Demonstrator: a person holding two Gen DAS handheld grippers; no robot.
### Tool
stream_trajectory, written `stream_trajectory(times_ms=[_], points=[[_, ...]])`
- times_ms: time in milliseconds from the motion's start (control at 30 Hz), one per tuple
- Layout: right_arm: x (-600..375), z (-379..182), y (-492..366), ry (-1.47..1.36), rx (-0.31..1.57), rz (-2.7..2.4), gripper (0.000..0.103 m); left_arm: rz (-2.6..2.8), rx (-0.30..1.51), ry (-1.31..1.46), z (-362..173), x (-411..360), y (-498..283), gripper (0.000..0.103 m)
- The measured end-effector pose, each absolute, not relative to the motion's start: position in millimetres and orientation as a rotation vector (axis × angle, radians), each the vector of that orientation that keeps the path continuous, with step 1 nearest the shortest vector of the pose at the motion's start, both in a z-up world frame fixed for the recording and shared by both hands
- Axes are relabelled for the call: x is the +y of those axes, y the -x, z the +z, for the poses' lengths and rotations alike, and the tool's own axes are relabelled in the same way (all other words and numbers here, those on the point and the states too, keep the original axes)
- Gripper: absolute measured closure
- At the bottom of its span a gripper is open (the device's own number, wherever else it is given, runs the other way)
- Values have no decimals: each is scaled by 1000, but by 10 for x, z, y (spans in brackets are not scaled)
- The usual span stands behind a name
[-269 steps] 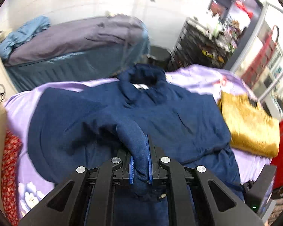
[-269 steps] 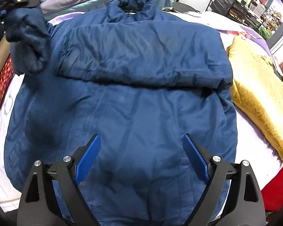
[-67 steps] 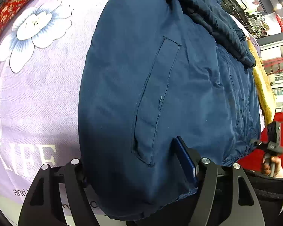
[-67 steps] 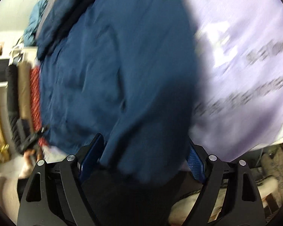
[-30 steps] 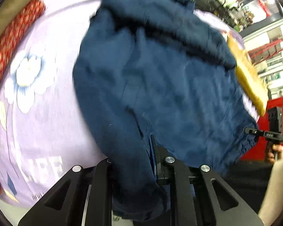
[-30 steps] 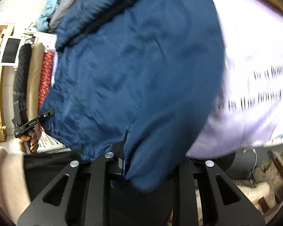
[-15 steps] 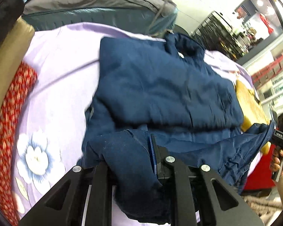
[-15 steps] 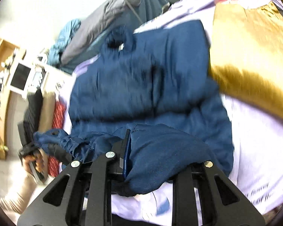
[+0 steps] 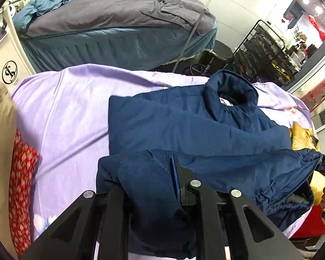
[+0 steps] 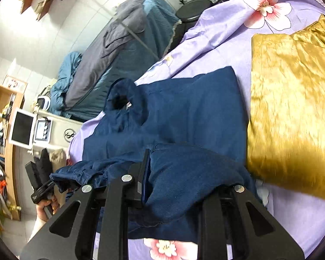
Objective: Fold large clothes
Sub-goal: 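Grasp the jacket hem with both tools and fold it up toward the collar, then open both tools to release the hem onto the folded jacket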
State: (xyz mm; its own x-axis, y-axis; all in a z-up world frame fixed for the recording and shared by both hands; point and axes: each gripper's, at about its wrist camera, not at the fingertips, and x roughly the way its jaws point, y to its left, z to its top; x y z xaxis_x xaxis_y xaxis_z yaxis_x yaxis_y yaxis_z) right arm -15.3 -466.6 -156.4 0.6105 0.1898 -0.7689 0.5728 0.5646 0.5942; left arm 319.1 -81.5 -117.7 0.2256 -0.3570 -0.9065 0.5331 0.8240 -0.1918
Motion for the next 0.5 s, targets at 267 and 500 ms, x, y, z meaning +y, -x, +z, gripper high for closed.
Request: stream_trajectory(times_ms=[267,500], points=[[-4957,-1920,-127,-1050,975,-297,81,-602,1319,-53,-1399,-909,-3549,82],[-5126,-2164,-249,-1136,1020,-268,81,-698,1392,145,-1351,-646,-3686,75]])
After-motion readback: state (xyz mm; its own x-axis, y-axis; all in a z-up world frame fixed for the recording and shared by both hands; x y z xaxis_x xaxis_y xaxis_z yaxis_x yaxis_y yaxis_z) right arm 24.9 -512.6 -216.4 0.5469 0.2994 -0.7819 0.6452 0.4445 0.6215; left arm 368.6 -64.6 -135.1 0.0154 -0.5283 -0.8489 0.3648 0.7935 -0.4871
